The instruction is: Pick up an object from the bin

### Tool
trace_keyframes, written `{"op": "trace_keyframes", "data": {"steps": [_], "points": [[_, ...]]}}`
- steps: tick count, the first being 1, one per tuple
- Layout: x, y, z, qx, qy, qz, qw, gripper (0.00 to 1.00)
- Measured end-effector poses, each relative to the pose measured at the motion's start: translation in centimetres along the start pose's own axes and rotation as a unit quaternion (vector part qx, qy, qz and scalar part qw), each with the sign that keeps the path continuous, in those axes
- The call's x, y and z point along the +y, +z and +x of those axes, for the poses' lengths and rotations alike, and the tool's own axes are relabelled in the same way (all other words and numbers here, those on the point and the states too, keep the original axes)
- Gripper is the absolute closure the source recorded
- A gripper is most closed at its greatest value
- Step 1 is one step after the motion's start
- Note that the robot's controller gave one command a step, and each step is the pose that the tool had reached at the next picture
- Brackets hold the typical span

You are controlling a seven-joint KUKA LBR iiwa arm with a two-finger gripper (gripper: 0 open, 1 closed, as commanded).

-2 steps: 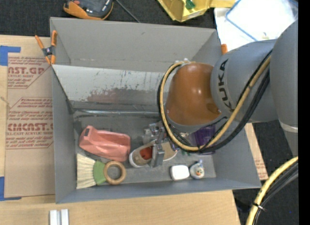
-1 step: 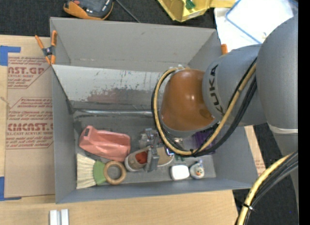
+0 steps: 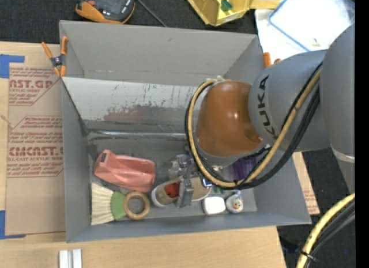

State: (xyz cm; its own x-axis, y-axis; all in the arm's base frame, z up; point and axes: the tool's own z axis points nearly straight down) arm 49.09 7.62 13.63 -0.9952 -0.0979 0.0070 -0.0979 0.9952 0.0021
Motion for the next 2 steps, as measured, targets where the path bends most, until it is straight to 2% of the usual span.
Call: {"op": "trace_keyframes", "data": {"steps": [1,2], "points": [[0.1,-5.0,-0.7,-0.0028,-0.077,0.000,0.9970,1.00],[1.0,-9.3,-0.6,-0.0067,-0.005,-0.001,1.0000,1.00]]}}
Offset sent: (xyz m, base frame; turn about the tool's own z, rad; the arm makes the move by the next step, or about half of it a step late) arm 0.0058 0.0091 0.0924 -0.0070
